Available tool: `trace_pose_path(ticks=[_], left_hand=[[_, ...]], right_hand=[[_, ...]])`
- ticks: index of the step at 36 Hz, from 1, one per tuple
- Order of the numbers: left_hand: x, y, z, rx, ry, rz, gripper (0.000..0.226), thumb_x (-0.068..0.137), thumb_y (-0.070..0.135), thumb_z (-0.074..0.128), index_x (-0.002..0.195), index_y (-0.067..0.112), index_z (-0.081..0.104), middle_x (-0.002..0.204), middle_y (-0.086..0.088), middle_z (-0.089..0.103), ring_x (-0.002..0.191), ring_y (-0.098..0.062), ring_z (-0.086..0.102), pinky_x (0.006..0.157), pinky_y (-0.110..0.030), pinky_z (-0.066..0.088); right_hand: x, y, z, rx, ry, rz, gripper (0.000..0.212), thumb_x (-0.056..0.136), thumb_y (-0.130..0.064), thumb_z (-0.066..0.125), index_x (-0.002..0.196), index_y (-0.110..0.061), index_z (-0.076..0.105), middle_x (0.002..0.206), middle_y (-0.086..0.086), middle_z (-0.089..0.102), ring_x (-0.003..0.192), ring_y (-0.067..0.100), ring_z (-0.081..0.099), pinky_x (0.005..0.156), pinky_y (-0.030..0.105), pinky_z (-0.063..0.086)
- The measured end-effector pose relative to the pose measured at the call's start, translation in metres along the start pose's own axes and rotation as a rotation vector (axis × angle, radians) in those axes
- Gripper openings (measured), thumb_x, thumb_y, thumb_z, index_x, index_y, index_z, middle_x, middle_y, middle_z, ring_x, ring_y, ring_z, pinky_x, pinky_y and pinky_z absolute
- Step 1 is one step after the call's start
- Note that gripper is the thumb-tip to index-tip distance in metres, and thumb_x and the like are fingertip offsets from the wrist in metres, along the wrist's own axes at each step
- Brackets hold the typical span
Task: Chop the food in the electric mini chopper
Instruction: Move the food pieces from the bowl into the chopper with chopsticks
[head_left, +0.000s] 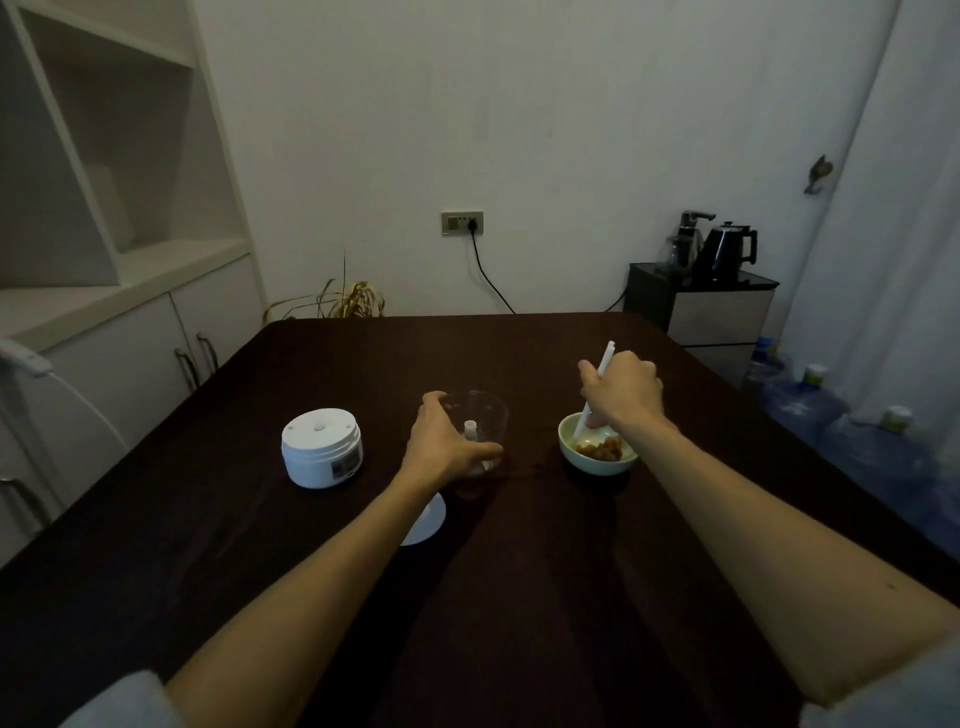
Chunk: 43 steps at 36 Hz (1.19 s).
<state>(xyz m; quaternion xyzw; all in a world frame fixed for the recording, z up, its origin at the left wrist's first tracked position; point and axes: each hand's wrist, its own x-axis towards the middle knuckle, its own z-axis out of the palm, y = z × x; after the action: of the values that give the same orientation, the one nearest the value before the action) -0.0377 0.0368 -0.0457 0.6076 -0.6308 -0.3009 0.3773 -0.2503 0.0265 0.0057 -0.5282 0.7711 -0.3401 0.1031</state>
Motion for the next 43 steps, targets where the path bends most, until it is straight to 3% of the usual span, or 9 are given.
trace_pose_path(ticks=[4, 9, 15, 18, 20, 23, 29, 38, 43], left_hand=[[-0.003, 0.0, 0.003, -0.008, 0.031, 0.046, 0.103, 0.058, 0.036, 0.091, 0.139, 0.015, 0.031, 0.137, -0.008, 0.048, 0.121, -0.025, 0.049, 0.096, -0.037, 0.047], [-0.003, 0.007, 0.008, -0.032, 0.008, 0.075, 0.102, 0.057, 0.038, 0.091, 0.137, 0.017, 0.032, 0.136, -0.006, 0.048, 0.119, -0.022, 0.049, 0.095, -0.035, 0.046], [-0.004, 0.015, 0.014, -0.04, -0.04, 0.075, 0.106, 0.056, 0.037, 0.091, 0.141, 0.017, 0.029, 0.136, -0.004, 0.048, 0.119, -0.021, 0.049, 0.098, -0.04, 0.047], [-0.005, 0.014, 0.017, -0.033, -0.049, 0.077, 0.106, 0.057, 0.037, 0.091, 0.14, 0.017, 0.03, 0.135, -0.004, 0.049, 0.117, -0.019, 0.05, 0.096, -0.036, 0.047], [-0.006, 0.014, 0.019, -0.035, -0.057, 0.086, 0.104, 0.057, 0.037, 0.091, 0.139, 0.018, 0.031, 0.133, -0.003, 0.049, 0.111, -0.015, 0.049, 0.093, -0.032, 0.047], [-0.008, 0.015, 0.022, -0.034, -0.074, 0.1, 0.104, 0.057, 0.038, 0.091, 0.139, 0.018, 0.031, 0.133, -0.003, 0.049, 0.109, -0.012, 0.048, 0.091, -0.028, 0.044], [-0.009, 0.018, 0.025, -0.026, -0.097, 0.103, 0.108, 0.057, 0.038, 0.092, 0.142, 0.016, 0.028, 0.137, -0.005, 0.049, 0.12, -0.021, 0.05, 0.098, -0.033, 0.044], [-0.011, 0.017, 0.026, -0.029, -0.133, 0.099, 0.109, 0.058, 0.035, 0.091, 0.144, 0.015, 0.027, 0.14, -0.008, 0.047, 0.125, -0.023, 0.048, 0.104, -0.041, 0.043], [-0.011, 0.016, 0.028, -0.035, -0.161, 0.095, 0.109, 0.059, 0.034, 0.091, 0.144, 0.015, 0.026, 0.14, -0.007, 0.047, 0.124, -0.022, 0.048, 0.104, -0.041, 0.043]], right_hand=[[0.0, 0.003, -0.003, 0.035, -0.015, 0.001, 0.034, 0.1, -0.035, 0.057, 0.105, -0.003, 0.069, 0.092, 0.009, 0.073, 0.077, 0.016, 0.069, 0.051, 0.024, 0.042], [0.006, 0.004, -0.011, 0.1, -0.016, 0.021, 0.035, 0.097, -0.037, 0.062, 0.107, -0.003, 0.069, 0.1, 0.012, 0.073, 0.091, 0.022, 0.071, 0.079, 0.036, 0.058], [0.006, 0.002, -0.031, 0.008, -0.058, -0.013, 0.032, 0.093, -0.036, 0.068, 0.111, -0.01, 0.07, 0.098, 0.004, 0.07, 0.086, 0.014, 0.062, 0.052, 0.021, 0.037], [0.005, 0.004, -0.036, 0.031, -0.133, -0.024, 0.035, 0.094, -0.034, 0.067, 0.118, -0.009, 0.066, 0.095, 0.006, 0.07, 0.074, 0.013, 0.067, 0.048, 0.019, 0.048], [0.001, 0.005, -0.038, -0.006, -0.151, -0.013, 0.032, 0.094, -0.033, 0.066, 0.116, -0.011, 0.067, 0.084, 0.002, 0.068, 0.06, 0.006, 0.064, 0.041, 0.013, 0.043], [0.001, 0.01, -0.036, 0.04, -0.157, 0.008, 0.037, 0.093, -0.036, 0.068, 0.113, -0.006, 0.066, 0.09, 0.008, 0.071, 0.067, 0.014, 0.07, 0.05, 0.022, 0.052], [-0.001, 0.015, -0.031, 0.096, -0.162, 0.075, 0.033, 0.092, -0.039, 0.068, 0.104, -0.008, 0.069, 0.082, 0.007, 0.073, 0.062, 0.011, 0.071, 0.048, 0.021, 0.05], [-0.002, 0.019, -0.026, 0.172, -0.127, 0.109, 0.028, 0.093, -0.036, 0.067, 0.098, -0.009, 0.072, 0.092, 0.01, 0.074, 0.077, 0.018, 0.074, 0.079, 0.037, 0.062], [-0.005, 0.022, -0.027, 0.265, -0.069, 0.18, 0.026, 0.093, -0.035, 0.068, 0.094, -0.01, 0.072, 0.084, 0.008, 0.074, 0.052, 0.006, 0.069, 0.044, 0.017, 0.048]])
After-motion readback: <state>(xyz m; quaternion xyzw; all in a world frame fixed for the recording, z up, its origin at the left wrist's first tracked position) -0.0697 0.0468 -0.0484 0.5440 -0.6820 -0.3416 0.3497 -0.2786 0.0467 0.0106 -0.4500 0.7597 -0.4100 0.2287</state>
